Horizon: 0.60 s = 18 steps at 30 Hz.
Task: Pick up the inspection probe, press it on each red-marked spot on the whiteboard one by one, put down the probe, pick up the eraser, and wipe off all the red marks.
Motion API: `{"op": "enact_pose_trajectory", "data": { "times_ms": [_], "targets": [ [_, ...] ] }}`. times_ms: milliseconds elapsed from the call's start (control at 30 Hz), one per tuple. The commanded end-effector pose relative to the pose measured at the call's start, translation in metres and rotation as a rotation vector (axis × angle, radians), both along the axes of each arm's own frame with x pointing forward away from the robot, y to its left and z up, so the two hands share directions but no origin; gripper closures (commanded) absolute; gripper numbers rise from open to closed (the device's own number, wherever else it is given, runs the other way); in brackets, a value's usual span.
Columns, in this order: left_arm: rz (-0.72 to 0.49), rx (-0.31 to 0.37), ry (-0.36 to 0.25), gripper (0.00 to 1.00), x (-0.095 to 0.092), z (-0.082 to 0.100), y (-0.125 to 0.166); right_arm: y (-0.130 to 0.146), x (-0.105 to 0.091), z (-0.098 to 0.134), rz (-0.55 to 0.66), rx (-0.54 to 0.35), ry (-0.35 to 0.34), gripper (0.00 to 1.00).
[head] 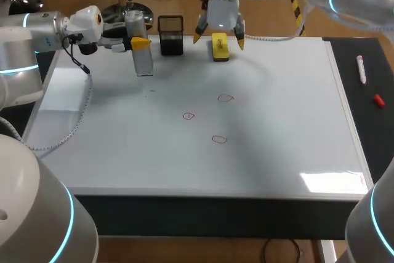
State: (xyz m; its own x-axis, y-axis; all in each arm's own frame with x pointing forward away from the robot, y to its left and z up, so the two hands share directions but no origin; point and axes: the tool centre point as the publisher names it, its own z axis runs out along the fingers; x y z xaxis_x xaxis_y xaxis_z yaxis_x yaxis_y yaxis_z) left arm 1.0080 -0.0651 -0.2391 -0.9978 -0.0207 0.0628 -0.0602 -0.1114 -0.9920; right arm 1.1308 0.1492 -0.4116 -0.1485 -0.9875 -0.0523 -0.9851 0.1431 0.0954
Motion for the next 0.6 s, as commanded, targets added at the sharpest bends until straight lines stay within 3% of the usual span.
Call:
{"op": "enact_pose_trajectory", "data": {
  "times_ms": [33,600],
  "targets": [
    [0.000,-0.001,-0.001,1.00,0.000,0.001,0.000,-0.001,0.007,-0.004,0.019,-0.016,0.029,0.00],
    [0.000,-0.001,-0.001,1.00,0.000,0.001,0.000,-0.011,0.017,-0.022,0.026,-0.061,0.069,0.00]
  ]
}}
